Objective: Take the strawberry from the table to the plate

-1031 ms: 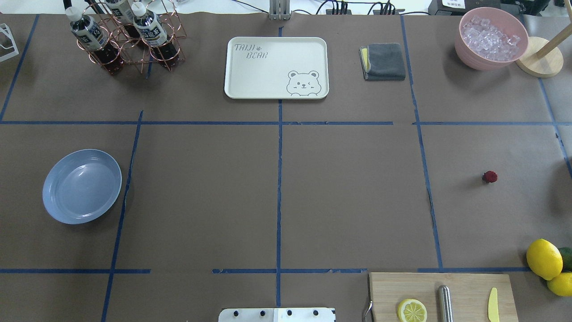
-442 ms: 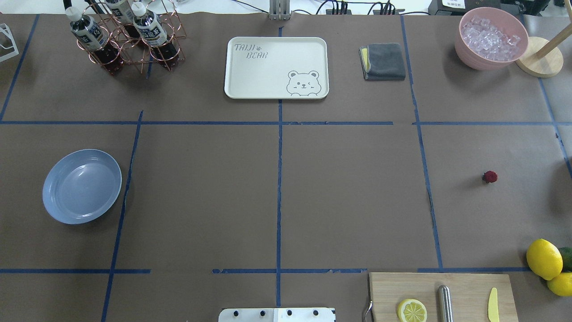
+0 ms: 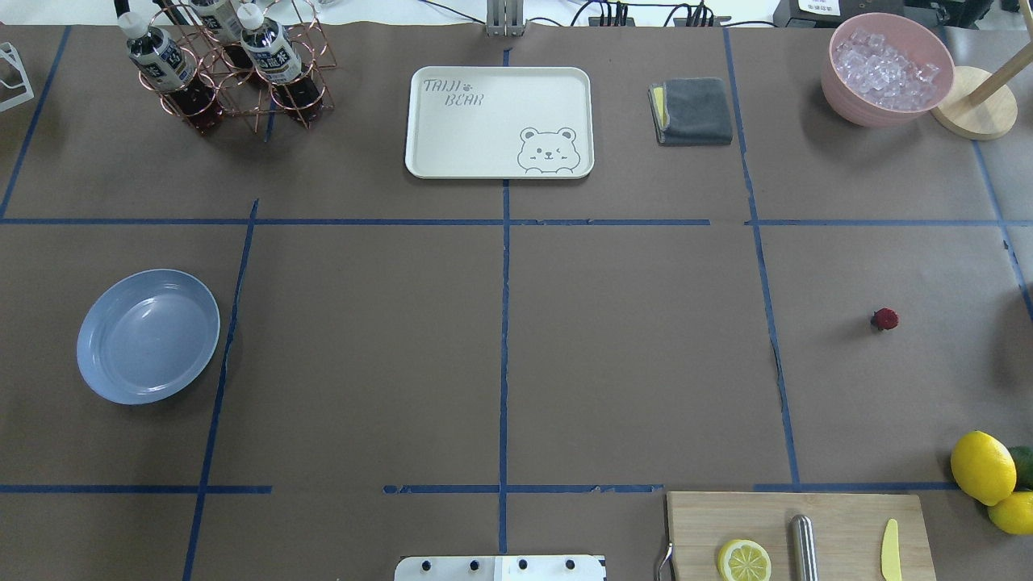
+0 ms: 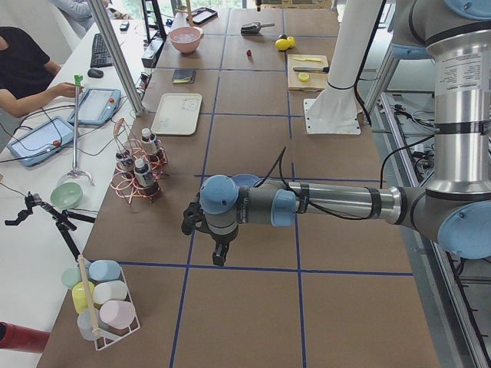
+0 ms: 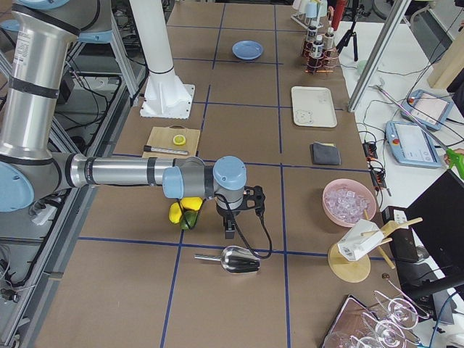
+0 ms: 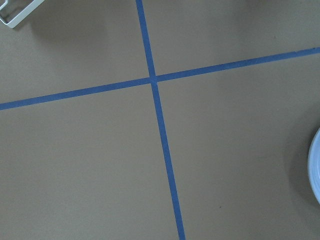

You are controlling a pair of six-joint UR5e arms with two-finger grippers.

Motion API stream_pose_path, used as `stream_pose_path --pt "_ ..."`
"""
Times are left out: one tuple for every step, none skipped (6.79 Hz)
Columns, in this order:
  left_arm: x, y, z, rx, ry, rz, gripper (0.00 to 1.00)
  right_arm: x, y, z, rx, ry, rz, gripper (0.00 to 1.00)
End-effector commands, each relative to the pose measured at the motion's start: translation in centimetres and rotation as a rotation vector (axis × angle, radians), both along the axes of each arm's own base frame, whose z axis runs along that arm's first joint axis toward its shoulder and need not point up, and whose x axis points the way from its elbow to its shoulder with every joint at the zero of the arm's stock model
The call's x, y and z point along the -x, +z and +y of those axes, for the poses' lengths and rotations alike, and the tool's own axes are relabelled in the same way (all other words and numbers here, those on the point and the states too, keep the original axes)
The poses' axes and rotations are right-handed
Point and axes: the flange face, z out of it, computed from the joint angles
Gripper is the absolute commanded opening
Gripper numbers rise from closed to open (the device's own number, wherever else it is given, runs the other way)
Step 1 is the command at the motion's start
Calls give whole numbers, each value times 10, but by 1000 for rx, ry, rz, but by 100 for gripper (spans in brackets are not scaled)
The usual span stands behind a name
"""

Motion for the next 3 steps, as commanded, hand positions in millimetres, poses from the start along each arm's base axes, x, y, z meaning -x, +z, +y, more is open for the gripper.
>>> stream_pose_path --pt "-13 -18 -1 -59 24 116 100 0 -1 0 0 1 -3 100" --pt "-42 -21 -4 -94 87 168 100 0 0 1 2 0 -3 100" --pt "-77 -16 -6 -134 155 181 100 0 2 4 4 1 -4 100"
